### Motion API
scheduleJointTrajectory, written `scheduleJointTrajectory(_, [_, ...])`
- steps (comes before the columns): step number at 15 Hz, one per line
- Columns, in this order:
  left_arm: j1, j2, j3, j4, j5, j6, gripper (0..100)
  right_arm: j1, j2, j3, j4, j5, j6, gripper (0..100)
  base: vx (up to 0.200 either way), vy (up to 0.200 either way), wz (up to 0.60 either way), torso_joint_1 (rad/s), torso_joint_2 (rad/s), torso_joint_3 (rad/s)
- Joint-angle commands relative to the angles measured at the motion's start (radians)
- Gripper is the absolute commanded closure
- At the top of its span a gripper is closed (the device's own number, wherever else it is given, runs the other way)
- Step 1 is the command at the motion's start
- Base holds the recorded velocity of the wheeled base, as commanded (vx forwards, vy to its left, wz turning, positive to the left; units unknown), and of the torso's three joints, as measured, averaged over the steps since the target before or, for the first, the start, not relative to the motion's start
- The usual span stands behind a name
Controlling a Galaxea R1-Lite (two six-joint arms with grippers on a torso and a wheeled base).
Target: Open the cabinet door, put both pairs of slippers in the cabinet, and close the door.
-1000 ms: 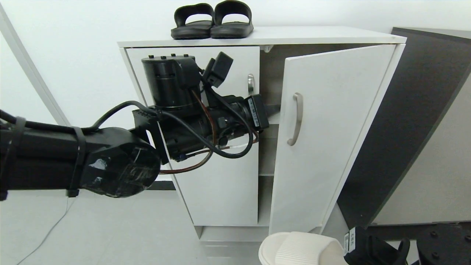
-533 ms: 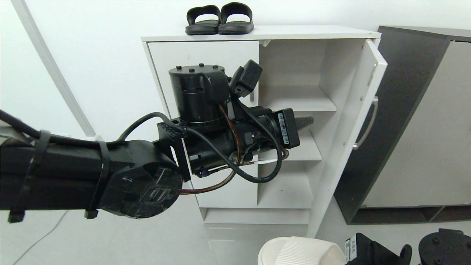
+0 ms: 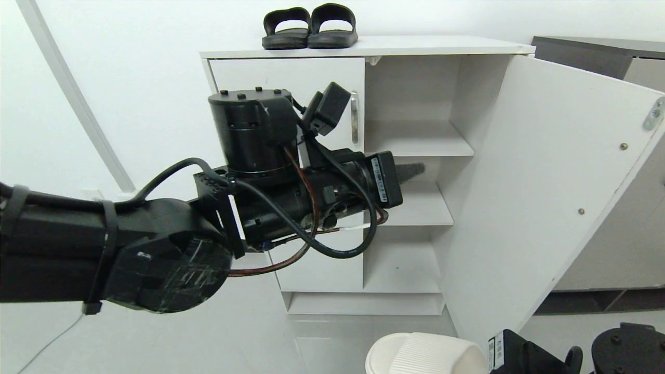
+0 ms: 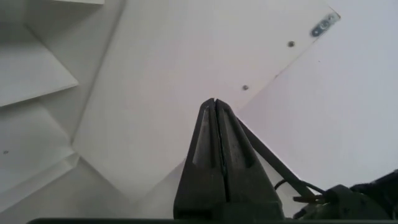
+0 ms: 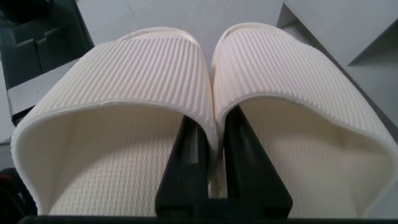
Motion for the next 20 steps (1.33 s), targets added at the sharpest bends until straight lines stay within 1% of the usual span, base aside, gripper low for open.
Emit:
scheduleJointTrajectory(1, [0.019,-0.064,0.058,-0.002,0.000,0.001,100,-0.005,0.010,-0.008,-0.002,-0.003,-0.004,100,0.000,0.000,0.00,0.000,0.00,0.000])
scheduleJointTrajectory(2, [0.037,-0.106,0.104,-0.016,0.005,0.001,100,-0.020,0.023,-0.033,0.000,-0.015,0.001,100,0.000,0.000,0.00,0.000,0.00,0.000])
scheduleJointTrajectory(3, [0.065,-0.159,0.159,-0.039,0.023,0.003,100,-0.058,0.059,-0.082,0.000,-0.072,0.009,100,0.000,0.000,0.00,0.000,0.00,0.000])
scheduleJointTrajectory(4, [0.094,-0.213,0.207,-0.043,0.049,0.004,100,-0.084,0.102,-0.131,0.000,-0.165,0.032,100,0.000,0.000,0.00,0.000,0.00,0.000])
scheduleJointTrajectory(5, [0.135,-0.294,0.266,-0.039,0.083,0.010,100,-0.098,0.159,-0.203,0.000,-0.296,0.096,100,0.000,0.000,0.00,0.000,0.00,0.000])
scheduleJointTrajectory(6, [0.164,-0.372,0.326,-0.033,0.115,0.021,100,-0.104,0.213,-0.265,0.000,-0.389,0.147,100,0.000,0.000,0.00,0.000,0.00,0.000])
scheduleJointTrajectory(7, [0.181,-0.445,0.372,-0.011,0.151,0.036,100,-0.118,0.254,-0.311,0.003,-0.452,0.165,100,0.000,0.000,0.00,0.000,0.00,0.000])
scheduleJointTrajectory(8, [0.203,-0.570,0.426,0.070,0.221,0.068,100,-0.149,0.317,-0.377,0.001,-0.546,0.176,100,0.000,0.000,0.00,0.000,0.00,0.000])
scheduleJointTrajectory(9, [0.217,-0.682,0.461,0.185,0.287,0.093,100,-0.173,0.368,-0.427,0.001,-0.618,0.193,100,0.000,0.000,0.00,0.000,0.00,0.000])
scheduleJointTrajectory(10, [0.218,-0.800,0.484,0.316,0.364,0.131,100,-0.193,0.401,-0.473,0.001,-0.669,0.211,100,0.000,0.000,0.00,0.000,0.00,0.000])
scheduleJointTrajectory(11, [0.221,-0.931,0.513,0.463,0.471,0.180,100,-0.218,0.434,-0.510,0.001,-0.716,0.214,100,0.000,0.000,0.00,0.000,0.00,0.000])
scheduleJointTrajectory(12, [0.295,-1.050,0.540,0.578,0.539,0.219,100,-0.229,0.455,-0.530,0.001,-0.750,0.214,100,0.000,0.000,0.00,0.000,0.00,0.000])
scheduleJointTrajectory(13, [0.410,-1.159,0.569,0.658,0.548,0.257,100,-0.230,0.460,-0.532,0.001,-0.759,0.214,100,0.000,0.000,0.00,0.000,0.00,0.000])
scheduleJointTrajectory(14, [0.473,-1.230,0.592,0.701,0.555,0.280,100,-0.230,0.460,-0.532,0.001,-0.759,0.213,100,0.000,0.000,0.00,0.000,0.00,0.000])
scheduleJointTrajectory(15, [0.594,-1.357,0.648,0.768,0.592,0.323,100,-0.227,0.461,-0.532,0.001,-0.761,0.211,100,0.000,0.000,0.00,0.000,0.00,0.000])
scheduleJointTrajectory(16, [0.700,-1.440,0.701,0.803,0.603,0.345,100,-0.227,0.461,-0.532,0.001,-0.761,0.210,100,0.000,0.000,0.00,0.000,0.00,0.000])
scheduleJointTrajectory(17, [0.744,-1.489,0.734,0.814,0.600,0.352,100,-0.227,0.461,-0.530,0.001,-0.761,0.210,100,0.000,0.000,0.00,0.000,0.00,0.000])
scheduleJointTrajectory(18, [0.744,-1.489,0.734,0.814,0.600,0.352,100,-0.227,0.461,-0.530,0.001,-0.761,0.210,100,0.000,0.000,0.00,0.000,0.00,0.000])
scheduleJointTrajectory(19, [0.781,-1.710,0.895,0.828,0.569,0.398,100,-0.225,0.461,-0.530,0.000,-0.762,0.210,100,0.000,0.000,0.00,0.000,0.00,0.000])
scheduleJointTrajectory(20, [0.757,-1.750,0.944,0.825,0.560,0.398,100,-0.225,0.461,-0.527,0.000,-0.762,0.210,100,0.000,0.000,0.00,0.000,0.00,0.000])
